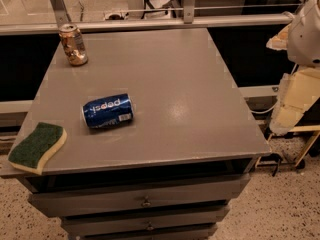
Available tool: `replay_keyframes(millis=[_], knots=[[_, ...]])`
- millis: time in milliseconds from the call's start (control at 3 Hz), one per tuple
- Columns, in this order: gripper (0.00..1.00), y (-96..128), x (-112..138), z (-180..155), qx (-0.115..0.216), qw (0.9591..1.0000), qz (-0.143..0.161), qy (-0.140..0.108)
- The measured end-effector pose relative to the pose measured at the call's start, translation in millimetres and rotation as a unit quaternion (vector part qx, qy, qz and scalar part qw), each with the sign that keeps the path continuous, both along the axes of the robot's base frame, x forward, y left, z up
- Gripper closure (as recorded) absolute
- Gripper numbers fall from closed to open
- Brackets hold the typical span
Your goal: Place pepsi can upright
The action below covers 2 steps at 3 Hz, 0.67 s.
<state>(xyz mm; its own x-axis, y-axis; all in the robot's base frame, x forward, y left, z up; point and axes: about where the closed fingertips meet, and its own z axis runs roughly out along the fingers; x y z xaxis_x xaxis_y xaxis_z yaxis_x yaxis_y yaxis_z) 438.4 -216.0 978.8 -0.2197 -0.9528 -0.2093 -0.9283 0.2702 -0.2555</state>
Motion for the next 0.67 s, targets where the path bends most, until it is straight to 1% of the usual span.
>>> replay_keyframes(millis=[333,667], knots=[[0.0,0,0,0,0.0,1.0,0.0,0.0],[0.0,29,23,-2,-0.006,0.9992,0.039,-0.001]])
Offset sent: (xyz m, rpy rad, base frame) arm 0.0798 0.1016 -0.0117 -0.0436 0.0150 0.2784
